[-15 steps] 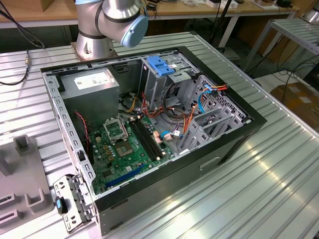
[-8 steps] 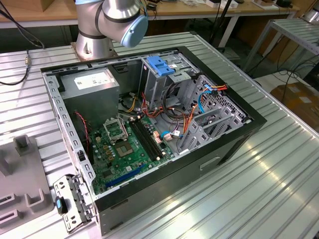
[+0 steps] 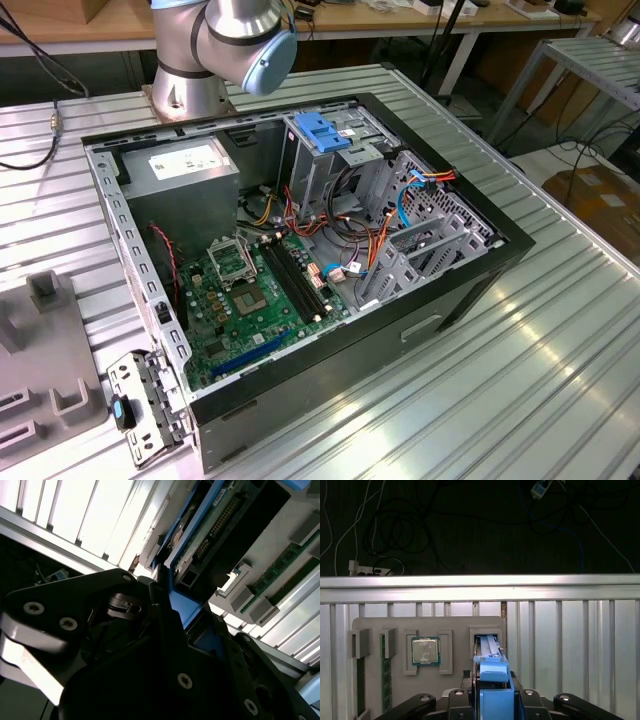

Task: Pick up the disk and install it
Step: 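Pick up the disk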

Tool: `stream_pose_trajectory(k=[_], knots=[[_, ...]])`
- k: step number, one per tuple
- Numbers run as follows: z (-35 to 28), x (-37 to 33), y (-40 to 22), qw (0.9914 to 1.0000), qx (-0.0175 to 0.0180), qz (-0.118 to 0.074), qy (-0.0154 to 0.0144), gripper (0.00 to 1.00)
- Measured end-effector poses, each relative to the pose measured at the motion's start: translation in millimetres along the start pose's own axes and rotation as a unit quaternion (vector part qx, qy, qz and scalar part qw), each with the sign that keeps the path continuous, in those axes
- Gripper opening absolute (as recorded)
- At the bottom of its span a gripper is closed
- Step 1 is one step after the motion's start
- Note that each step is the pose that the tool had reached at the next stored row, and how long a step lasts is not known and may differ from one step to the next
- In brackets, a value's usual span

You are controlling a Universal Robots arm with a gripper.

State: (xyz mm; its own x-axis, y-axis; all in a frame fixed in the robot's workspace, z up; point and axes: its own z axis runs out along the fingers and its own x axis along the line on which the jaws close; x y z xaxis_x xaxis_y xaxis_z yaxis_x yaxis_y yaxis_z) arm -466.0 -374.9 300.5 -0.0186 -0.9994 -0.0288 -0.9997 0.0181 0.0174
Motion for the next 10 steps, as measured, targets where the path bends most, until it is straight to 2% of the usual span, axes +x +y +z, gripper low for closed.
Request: stream_pose_trajectory(k=[10], knots=[[3.3,0.1,0.0,1.00000,-0.0001,0.000,0.0000,0.37]])
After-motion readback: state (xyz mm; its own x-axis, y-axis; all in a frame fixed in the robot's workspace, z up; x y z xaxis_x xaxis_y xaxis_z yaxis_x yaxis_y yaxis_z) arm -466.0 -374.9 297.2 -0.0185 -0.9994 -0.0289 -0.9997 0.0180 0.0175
